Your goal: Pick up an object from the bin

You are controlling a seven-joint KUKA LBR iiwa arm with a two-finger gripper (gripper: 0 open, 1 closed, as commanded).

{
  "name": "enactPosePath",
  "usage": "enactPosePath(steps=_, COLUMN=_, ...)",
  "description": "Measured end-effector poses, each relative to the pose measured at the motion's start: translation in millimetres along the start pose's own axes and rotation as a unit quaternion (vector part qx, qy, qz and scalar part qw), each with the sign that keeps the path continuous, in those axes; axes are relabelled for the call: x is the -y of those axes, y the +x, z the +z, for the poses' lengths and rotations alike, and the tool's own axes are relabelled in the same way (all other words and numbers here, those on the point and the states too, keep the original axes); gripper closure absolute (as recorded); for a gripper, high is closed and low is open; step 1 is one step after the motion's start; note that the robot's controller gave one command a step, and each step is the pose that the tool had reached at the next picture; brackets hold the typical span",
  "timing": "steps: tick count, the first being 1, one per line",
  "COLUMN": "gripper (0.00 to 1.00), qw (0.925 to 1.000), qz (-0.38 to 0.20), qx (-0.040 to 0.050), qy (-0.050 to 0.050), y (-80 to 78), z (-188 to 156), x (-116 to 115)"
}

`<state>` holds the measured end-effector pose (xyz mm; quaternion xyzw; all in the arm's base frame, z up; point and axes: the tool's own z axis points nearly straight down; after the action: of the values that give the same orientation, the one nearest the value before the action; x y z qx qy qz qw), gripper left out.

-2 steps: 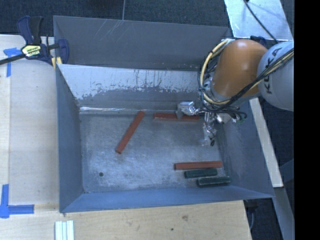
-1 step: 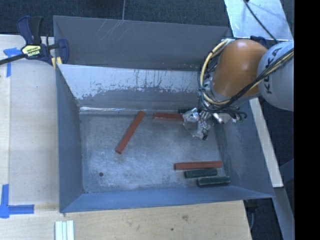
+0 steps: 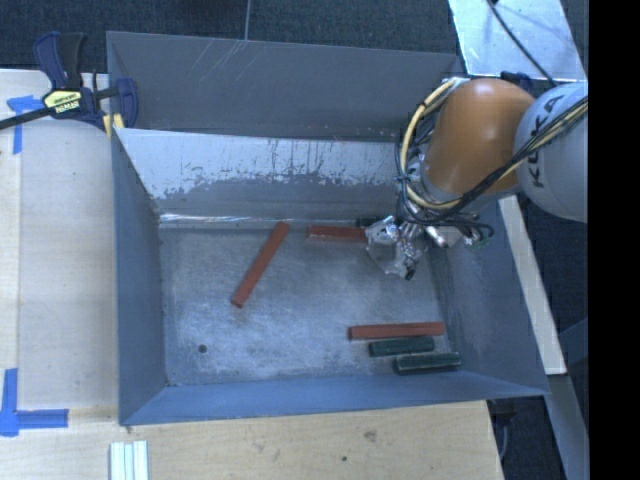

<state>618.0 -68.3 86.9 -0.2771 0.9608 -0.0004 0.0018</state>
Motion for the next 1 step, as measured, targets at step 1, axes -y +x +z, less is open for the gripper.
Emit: enactPosePath(steps=1, gripper=1.00, qw=0.9919, qz=0.127, qx=0.0000, qy=0.001, y=44.7, z=-59.0, x=7.2)
